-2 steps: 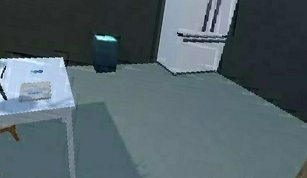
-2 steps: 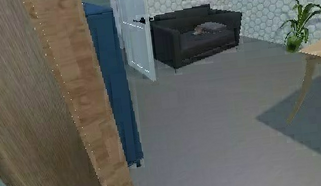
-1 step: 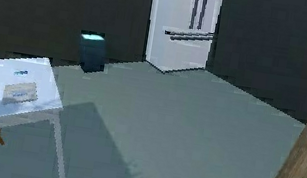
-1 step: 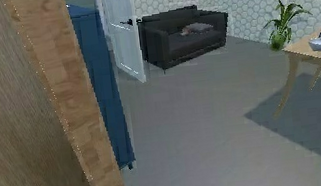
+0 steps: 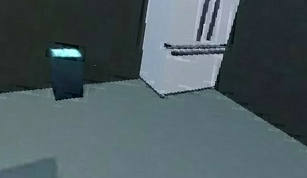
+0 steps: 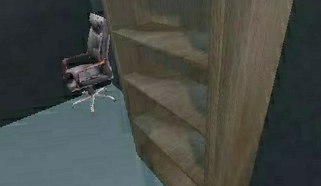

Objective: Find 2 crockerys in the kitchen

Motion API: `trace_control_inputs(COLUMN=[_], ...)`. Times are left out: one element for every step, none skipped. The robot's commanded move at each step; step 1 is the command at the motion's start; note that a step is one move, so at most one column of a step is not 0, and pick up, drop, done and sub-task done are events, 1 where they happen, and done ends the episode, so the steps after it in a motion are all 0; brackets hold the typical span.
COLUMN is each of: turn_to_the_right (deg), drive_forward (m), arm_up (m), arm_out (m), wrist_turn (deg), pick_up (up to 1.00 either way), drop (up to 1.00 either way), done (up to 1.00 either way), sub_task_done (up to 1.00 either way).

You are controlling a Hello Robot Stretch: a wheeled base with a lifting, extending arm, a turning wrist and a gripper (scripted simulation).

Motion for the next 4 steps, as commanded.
trace_control_inputs(turn_to_the_right=[0.0,-27.0,0.0,0.0], drive_forward=[0.05,0.0,1.0,0.55], arm_up=[0.0,0.0,0.0,0.0], arm_out=[0.0,0.0,0.0,0.0], wrist_turn=[0.0,0.0,0.0,0.0], pick_up=[0.0,0.0,0.0,0.0], drop=[0.0,0.0,0.0,0.0], done=[0.0,0.0,0.0,0.0], sub_task_done=[0.0,0.0,0.0,0.0])
